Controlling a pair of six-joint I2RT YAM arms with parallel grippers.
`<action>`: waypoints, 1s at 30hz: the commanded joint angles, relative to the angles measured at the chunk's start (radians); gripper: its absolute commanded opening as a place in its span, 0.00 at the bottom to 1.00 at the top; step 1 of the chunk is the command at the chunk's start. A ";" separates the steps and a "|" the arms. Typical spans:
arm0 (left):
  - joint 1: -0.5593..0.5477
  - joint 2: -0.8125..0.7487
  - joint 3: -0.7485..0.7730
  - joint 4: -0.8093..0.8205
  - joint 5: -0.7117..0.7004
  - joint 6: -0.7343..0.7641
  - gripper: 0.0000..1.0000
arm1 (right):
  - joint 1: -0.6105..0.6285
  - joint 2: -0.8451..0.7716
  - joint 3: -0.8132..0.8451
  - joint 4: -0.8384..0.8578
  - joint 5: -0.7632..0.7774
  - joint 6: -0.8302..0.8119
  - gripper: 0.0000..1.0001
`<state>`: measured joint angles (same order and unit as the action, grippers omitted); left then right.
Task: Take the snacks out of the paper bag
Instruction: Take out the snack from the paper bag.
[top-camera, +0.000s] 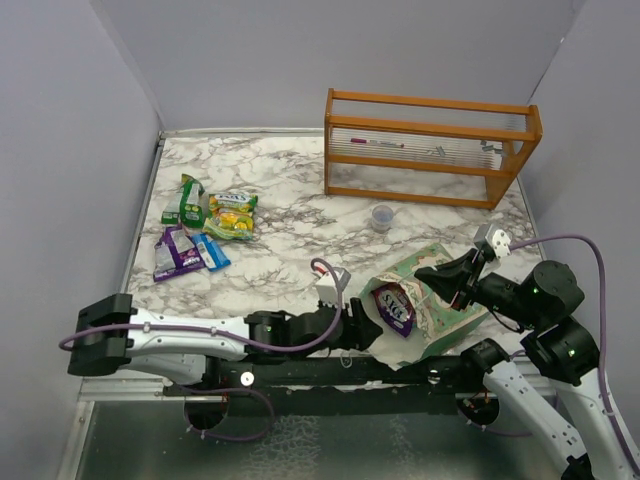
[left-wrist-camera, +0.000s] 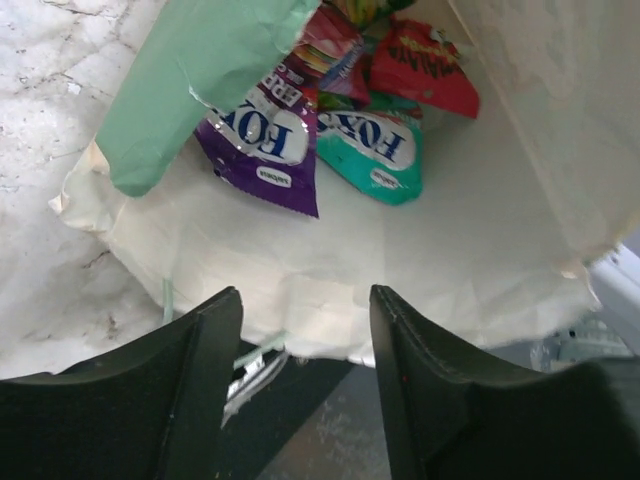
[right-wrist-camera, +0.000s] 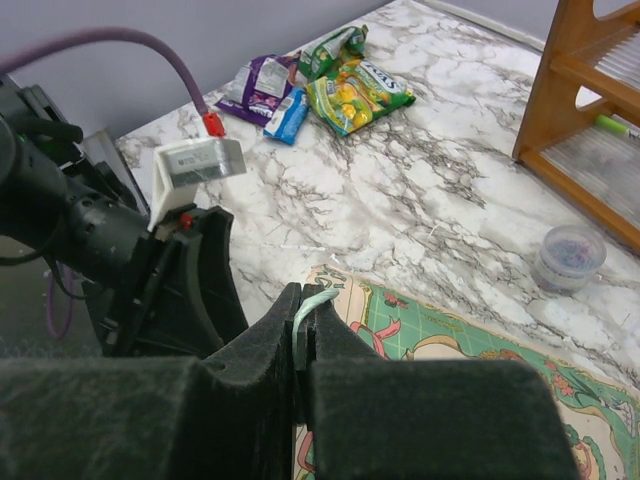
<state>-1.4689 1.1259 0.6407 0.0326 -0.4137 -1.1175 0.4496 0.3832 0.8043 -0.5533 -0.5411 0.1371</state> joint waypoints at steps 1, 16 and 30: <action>-0.010 0.120 0.047 0.124 -0.111 -0.060 0.53 | -0.008 -0.006 -0.005 0.030 -0.020 -0.007 0.02; -0.010 0.332 0.136 0.086 -0.190 -0.172 0.41 | -0.014 -0.029 -0.009 0.034 -0.026 -0.008 0.02; -0.002 0.513 0.291 -0.098 -0.208 -0.289 0.44 | -0.022 -0.038 -0.011 0.039 -0.039 -0.013 0.02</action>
<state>-1.4738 1.5986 0.8768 0.0322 -0.5789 -1.3201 0.4362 0.3595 0.7990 -0.5522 -0.5571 0.1345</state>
